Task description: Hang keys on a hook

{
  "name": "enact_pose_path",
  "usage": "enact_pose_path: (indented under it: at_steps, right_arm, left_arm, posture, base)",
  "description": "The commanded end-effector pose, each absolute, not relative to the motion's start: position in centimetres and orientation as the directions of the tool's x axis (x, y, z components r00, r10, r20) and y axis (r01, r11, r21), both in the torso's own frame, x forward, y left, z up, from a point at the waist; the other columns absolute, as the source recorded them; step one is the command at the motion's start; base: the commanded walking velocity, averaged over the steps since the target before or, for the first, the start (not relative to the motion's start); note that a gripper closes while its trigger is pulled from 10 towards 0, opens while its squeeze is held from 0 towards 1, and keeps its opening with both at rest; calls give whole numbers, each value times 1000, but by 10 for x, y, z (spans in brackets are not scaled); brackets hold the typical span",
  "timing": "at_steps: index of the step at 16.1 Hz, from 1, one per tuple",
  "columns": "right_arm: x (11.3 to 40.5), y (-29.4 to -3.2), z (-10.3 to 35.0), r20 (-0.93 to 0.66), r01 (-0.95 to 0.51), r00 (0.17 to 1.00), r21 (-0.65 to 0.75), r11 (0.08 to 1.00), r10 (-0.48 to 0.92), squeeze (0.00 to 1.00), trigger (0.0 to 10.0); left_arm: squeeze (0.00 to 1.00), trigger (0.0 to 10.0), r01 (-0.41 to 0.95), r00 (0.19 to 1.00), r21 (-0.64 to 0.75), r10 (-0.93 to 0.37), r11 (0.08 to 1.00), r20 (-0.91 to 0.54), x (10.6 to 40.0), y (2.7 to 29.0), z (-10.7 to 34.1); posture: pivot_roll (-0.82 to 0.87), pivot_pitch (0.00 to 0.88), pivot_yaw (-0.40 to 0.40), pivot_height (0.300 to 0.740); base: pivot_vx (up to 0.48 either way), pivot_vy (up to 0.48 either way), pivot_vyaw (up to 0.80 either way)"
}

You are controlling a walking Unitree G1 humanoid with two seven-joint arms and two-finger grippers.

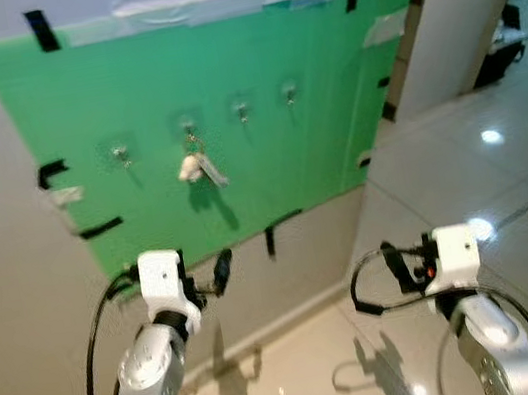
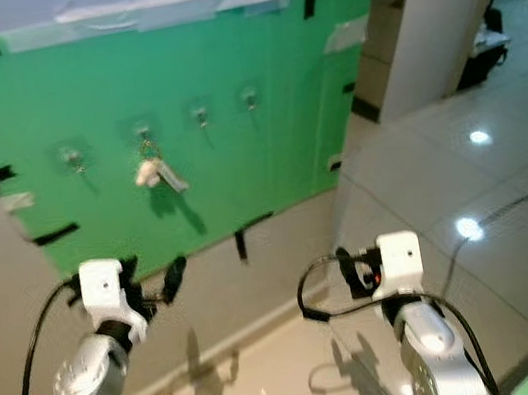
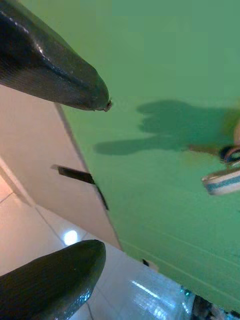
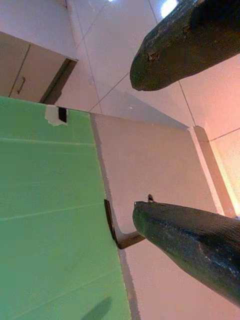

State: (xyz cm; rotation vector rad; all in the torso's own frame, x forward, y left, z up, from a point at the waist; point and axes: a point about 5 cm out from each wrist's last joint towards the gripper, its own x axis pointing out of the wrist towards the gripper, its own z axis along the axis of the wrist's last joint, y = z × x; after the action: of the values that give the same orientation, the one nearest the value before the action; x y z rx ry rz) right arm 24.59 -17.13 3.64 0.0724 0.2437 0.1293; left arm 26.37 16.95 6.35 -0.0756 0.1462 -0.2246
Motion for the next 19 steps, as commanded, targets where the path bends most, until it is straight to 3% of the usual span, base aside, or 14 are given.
enact_pose_path:
  at_steps: [1,5,11,16,19]
  right_arm:
    - [247,-171,37,-236,-131,961,73,989,145,0,10000]
    - [249,-173,38,-235,-131,961,73,989,145,0,10000]
    - [253,-187,38,-217,-46,975,55,997,57,0,10000]
    - [241,-199,34,-229,29,973,68,997,-12,0,10000]
    - [240,-202,37,-208,27,978,43,999,-18,0,10000]
  left_arm:
    - [0,10000,238,959,-102,-250,966,-135,266,168,62]
    - [0,10000,282,947,-120,-296,952,-123,267,162,62]
    - [0,10000,415,899,-87,-423,905,-114,272,141,63]
    - [0,10000,421,896,-38,-422,906,-140,280,144,64]
    - [0,10000,415,899,-111,-426,903,-99,282,145,67]
  posture:
    - [30,0,-57,740]
    - [32,0,-55,740]
    - [20,0,-26,740]
    - [-6,0,-20,740]
    - [-21,0,-10,740]
  base:
    - [0,0,-575]
    - [0,0,-577]
    - [0,480,-580]
    - [0,393,-584]
    - [0,-170,-587]
